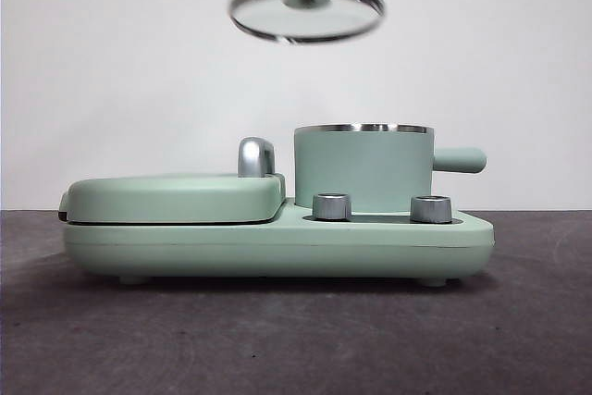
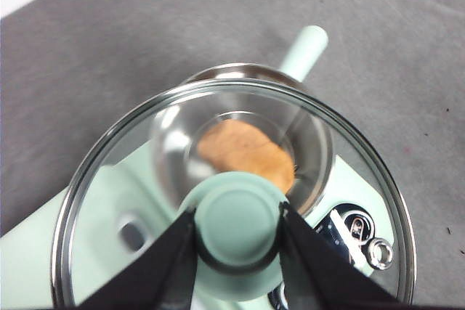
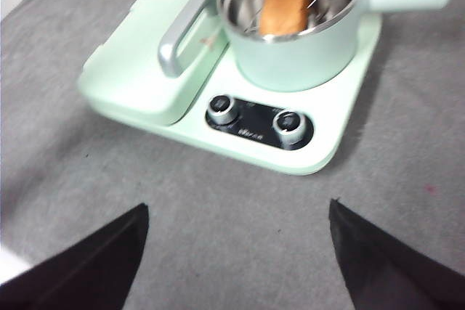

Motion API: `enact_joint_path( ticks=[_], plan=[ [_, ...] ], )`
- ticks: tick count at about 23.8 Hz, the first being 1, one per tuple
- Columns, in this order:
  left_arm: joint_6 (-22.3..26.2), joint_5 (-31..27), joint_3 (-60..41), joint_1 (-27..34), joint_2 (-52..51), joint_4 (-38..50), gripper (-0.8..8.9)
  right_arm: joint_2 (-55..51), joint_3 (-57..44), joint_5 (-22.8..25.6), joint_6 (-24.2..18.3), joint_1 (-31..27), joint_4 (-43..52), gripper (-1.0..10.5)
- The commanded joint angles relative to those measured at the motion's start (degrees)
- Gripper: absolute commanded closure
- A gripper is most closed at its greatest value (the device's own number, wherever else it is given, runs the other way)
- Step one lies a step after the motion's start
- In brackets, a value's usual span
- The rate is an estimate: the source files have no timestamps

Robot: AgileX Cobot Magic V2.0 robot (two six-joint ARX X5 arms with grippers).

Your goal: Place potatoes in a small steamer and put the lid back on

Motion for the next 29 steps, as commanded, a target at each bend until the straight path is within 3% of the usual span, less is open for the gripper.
enact_joint_path(
  ticks=[1,12,29],
  plan=[
    [1.5,0.2,1.5,-1.6,2.8,2.9,7.99,-1.1,0.1,1.0,0.7,0.6,0.5,5.6],
    [1.5,0.2,1.5,-3.2,9.9,11.7,7.99,-2.2,0.1,1.0,0.7,0.6,-0.1,5.6],
    [2.4,0.2,1.5,-1.0,13.6,17.0,8.0,-2.2,0.1,1.0,0.8,0.6,-1.5,5.6]
  ],
)
